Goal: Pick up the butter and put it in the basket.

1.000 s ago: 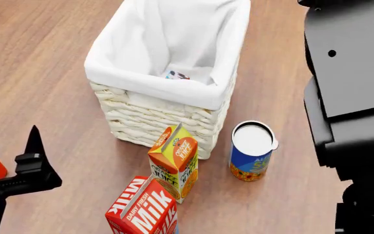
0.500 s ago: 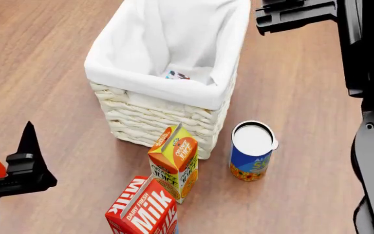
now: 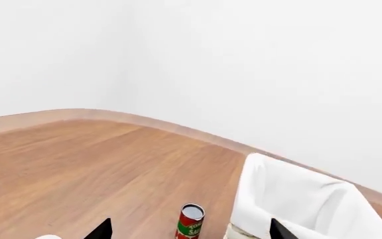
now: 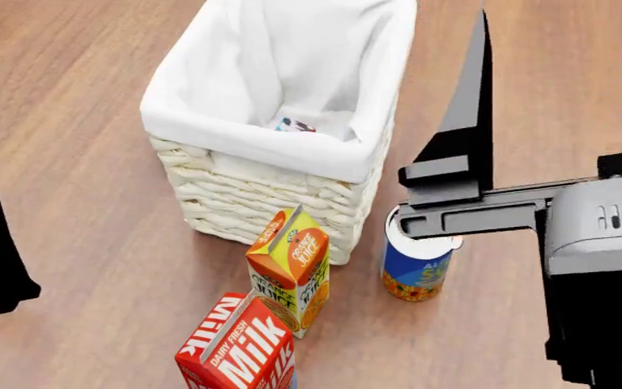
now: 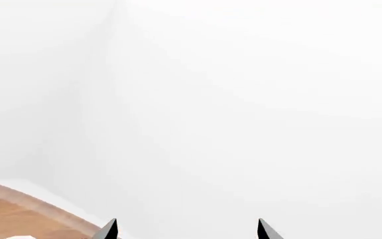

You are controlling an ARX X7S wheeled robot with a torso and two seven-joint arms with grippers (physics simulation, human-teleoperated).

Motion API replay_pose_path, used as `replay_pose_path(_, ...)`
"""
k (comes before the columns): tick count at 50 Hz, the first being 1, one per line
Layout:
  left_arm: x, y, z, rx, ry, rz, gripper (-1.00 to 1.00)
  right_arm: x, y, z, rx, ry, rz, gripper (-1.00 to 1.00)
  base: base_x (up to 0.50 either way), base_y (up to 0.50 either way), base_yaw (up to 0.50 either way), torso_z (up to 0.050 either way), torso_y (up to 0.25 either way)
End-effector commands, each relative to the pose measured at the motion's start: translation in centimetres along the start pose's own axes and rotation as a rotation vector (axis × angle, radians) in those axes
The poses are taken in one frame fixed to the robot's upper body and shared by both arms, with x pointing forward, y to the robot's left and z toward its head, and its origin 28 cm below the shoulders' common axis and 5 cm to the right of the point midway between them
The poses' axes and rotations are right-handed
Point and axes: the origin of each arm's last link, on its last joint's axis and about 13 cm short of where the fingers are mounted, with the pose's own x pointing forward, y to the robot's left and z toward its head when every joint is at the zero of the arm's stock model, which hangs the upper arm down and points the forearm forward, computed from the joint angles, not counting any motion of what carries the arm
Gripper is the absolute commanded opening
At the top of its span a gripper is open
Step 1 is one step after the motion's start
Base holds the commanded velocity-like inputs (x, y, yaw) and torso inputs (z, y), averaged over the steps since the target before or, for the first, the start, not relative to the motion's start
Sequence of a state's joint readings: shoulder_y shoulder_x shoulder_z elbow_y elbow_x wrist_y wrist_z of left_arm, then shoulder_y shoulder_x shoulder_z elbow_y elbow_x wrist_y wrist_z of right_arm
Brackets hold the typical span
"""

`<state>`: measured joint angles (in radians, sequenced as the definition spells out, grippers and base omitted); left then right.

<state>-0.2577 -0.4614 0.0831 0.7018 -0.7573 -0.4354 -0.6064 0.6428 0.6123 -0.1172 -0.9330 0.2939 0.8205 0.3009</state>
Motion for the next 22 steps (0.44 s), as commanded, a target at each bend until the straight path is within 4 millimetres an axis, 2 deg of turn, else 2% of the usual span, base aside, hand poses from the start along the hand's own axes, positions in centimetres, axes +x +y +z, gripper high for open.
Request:
replay_pose_path(1,-1.2,0.5,2.8,-0.074,-0.118,-0.016,1.0,-4.0,1.4,0.4,-0.031,-0.016,0.026,1.0,0.0,0.0,0.0,0.0,0.0)
replay_pose_path(15,-2.3,1.4,5.2,-0.129,-0.215,-0.029,1.0,-6.7,2.6,0.5,-0.108,-0.023,-0.01,1.0,0.0,0.0,0.0,0.0,0.0)
replay_pose_path(17,-2.5,1.5,5.6,-0.129,-0.252,-0.027,1.0,-6.6,2.9,0.9,-0.116,-0.063,-0.041,1.0,0.0,0.0,0.0,0.0,0.0)
replay_pose_path(22,-2.8,1.8,6.0,-0.117,-0.307,-0.018,1.0,-7.9,2.7,0.2,-0.153,-0.032,-0.01,1.0,0.0,0.0,0.0,0.0,0.0)
